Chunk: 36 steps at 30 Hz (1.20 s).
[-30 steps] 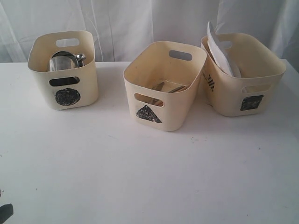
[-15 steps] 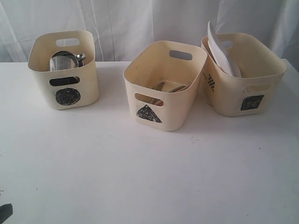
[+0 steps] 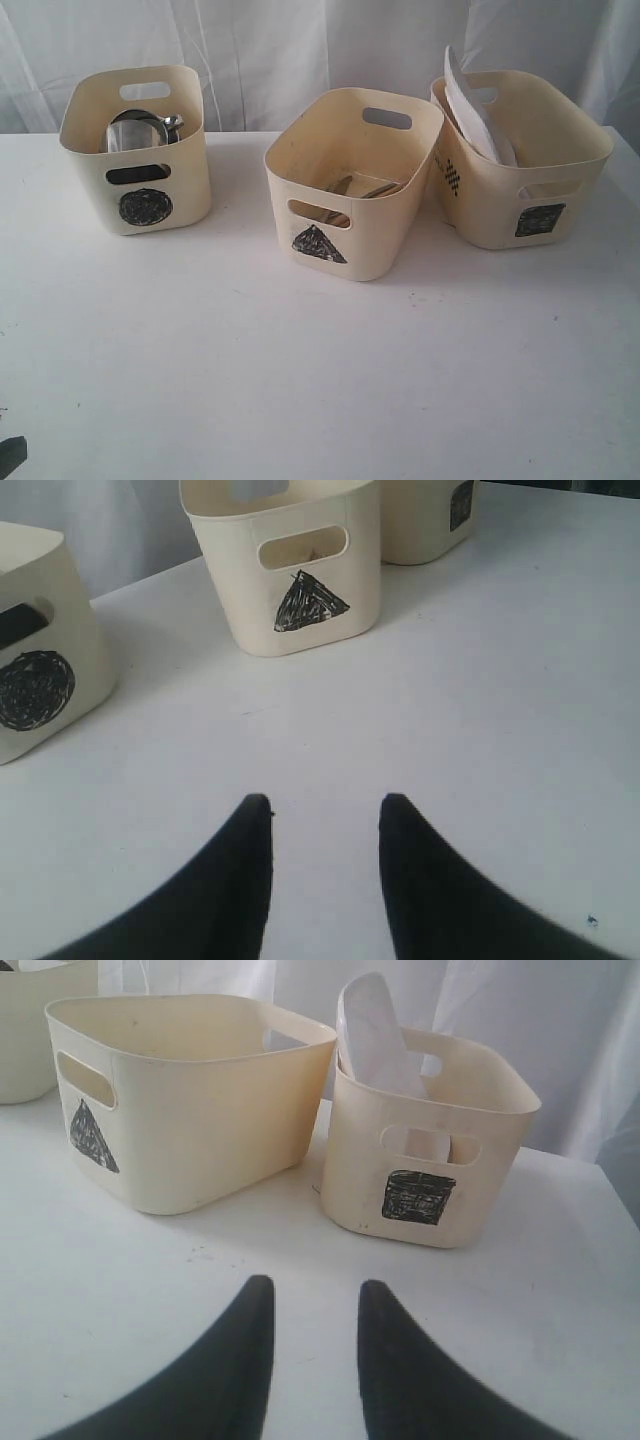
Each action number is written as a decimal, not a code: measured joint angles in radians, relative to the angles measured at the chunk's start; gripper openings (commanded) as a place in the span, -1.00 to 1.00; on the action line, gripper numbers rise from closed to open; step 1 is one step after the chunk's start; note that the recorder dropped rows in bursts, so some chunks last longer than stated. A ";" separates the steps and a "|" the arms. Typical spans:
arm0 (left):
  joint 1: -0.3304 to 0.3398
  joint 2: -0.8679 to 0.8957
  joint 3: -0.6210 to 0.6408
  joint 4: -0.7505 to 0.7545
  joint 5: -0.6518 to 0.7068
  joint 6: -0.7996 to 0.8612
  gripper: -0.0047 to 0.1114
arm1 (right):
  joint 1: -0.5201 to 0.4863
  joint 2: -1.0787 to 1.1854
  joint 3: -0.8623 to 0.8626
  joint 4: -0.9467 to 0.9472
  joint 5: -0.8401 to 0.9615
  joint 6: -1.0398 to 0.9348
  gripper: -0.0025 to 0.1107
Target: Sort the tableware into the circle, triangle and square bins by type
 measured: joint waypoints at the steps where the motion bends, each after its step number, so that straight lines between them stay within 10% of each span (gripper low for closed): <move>1: 0.000 0.000 0.000 0.000 0.000 0.000 -0.20 | 0.000 0.000 0.000 -0.003 0.000 0.009 -0.45; 36: 0.000 0.000 0.000 0.000 0.000 0.000 -0.20 | 0.000 0.000 0.000 -0.017 0.000 0.024 -0.45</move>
